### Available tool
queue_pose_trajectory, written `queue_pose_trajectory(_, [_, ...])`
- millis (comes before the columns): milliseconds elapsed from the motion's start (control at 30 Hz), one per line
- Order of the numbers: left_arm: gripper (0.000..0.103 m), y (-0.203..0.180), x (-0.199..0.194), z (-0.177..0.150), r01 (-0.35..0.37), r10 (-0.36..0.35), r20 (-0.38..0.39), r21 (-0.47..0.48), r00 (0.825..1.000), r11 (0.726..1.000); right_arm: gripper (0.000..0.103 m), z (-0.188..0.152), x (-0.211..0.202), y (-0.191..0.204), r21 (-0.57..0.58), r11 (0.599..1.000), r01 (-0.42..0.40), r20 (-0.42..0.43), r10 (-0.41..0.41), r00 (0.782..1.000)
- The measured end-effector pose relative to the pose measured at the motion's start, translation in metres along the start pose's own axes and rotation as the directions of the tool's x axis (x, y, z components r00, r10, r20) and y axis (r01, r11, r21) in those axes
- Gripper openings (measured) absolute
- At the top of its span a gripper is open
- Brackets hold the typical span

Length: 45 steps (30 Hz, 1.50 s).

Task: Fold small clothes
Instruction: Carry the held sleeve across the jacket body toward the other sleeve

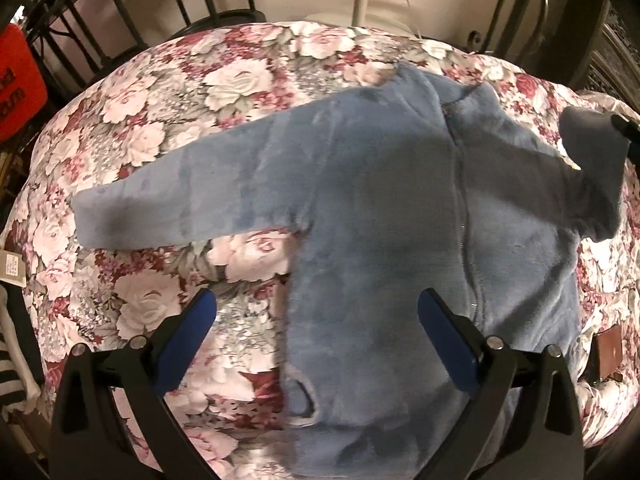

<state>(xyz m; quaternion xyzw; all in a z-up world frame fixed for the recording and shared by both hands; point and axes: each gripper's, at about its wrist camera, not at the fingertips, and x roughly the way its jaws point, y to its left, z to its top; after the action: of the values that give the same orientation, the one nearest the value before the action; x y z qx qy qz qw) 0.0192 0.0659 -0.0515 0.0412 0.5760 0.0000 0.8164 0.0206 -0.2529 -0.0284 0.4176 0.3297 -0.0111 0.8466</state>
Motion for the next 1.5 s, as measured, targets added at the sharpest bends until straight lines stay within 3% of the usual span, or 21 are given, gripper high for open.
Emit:
queue_pose_trajectory(233, [0.098,0.025,0.000,-0.004,-0.012,0.012,-0.003,-0.029,1.000,0.999,0.010,-0.031,0.034,0.041,-0.090,0.995,-0.034,-0.084,0.027,0.996])
queue_pose_trajectory(433, [0.098,0.046,0.006,-0.004,-0.029,0.028,-0.015,-0.072,1.000,0.997,0.013,-0.073,0.076,0.055,-0.167,0.986,-0.023,-0.211,-0.013,0.977])
queue_pose_trajectory(500, [0.098,0.049,0.010,-0.001,-0.031,0.029,-0.026,-0.092,0.999,0.995,0.030,-0.096,0.100,0.056,-0.220,0.975,-0.019,-0.321,-0.054,0.945])
queue_pose_trajectory(533, [0.098,0.048,0.013,0.003,-0.028,0.025,-0.034,-0.104,0.999,0.994,0.063,-0.106,0.109,0.055,-0.241,0.970,-0.018,-0.372,-0.075,0.925])
queue_pose_trajectory(567, [0.098,0.047,0.016,0.006,-0.024,0.020,-0.042,-0.113,0.999,0.993,0.068,-0.114,0.114,0.052,-0.260,0.966,-0.015,-0.402,-0.094,0.911])
queue_pose_trajectory(633, [0.098,0.041,0.022,0.013,-0.007,-0.001,-0.061,-0.130,0.998,0.991,0.066,-0.124,0.113,0.049,-0.303,0.953,-0.002,-0.410,-0.129,0.903])
queue_pose_trajectory(700, [0.098,0.034,0.027,0.019,0.014,-0.024,-0.073,-0.142,0.997,0.990,0.062,-0.120,0.100,0.051,-0.315,0.948,-0.055,-0.418,-0.087,0.904])
queue_pose_trajectory(833, [0.098,0.002,0.041,0.033,0.017,-0.027,-0.097,-0.099,0.995,0.995,0.062,-0.091,0.059,0.040,-0.346,0.936,-0.073,-0.328,-0.048,0.944])
queue_pose_trajectory(867, [0.098,-0.006,0.046,0.036,0.006,-0.014,-0.102,-0.078,0.995,0.997,0.062,-0.084,0.047,0.031,-0.359,0.932,-0.044,-0.283,-0.064,0.957])
queue_pose_trajectory(967, [0.098,-0.026,0.066,0.041,-0.033,0.031,-0.127,-0.018,0.991,0.999,0.062,-0.069,0.031,0.007,-0.387,0.921,0.046,-0.208,-0.136,0.969])
queue_pose_trajectory(1100, [0.098,-0.035,0.098,0.045,-0.103,0.105,-0.152,0.023,0.983,0.994,0.058,-0.047,0.029,-0.038,-0.296,0.951,0.087,-0.225,-0.157,0.962])
queue_pose_trajectory(1200, [0.098,-0.032,0.116,0.054,-0.040,0.034,-0.167,-0.034,0.985,0.999,0.050,-0.029,0.031,-0.061,-0.193,0.976,0.097,-0.228,-0.141,0.963])
queue_pose_trajectory(1267, [0.096,-0.034,0.119,0.062,0.039,-0.049,-0.153,-0.068,0.987,0.997,0.048,-0.021,0.034,-0.070,-0.130,0.988,0.086,-0.227,-0.114,0.967])
queue_pose_trajectory(1300, [0.094,-0.036,0.119,0.063,0.061,-0.070,-0.148,-0.064,0.987,0.996,0.048,-0.017,0.034,-0.076,-0.110,0.990,0.089,-0.216,-0.111,0.970])
queue_pose_trajectory(1367, [0.069,-0.045,0.119,0.065,0.070,-0.073,-0.134,-0.024,0.988,0.997,0.048,-0.014,0.039,-0.077,-0.108,0.988,0.109,-0.212,-0.130,0.969])
queue_pose_trajectory(1500, [0.042,-0.053,0.112,0.064,0.047,-0.045,-0.103,0.023,0.994,0.999,0.048,-0.011,0.046,-0.083,-0.077,0.992,0.102,-0.221,-0.116,0.968])
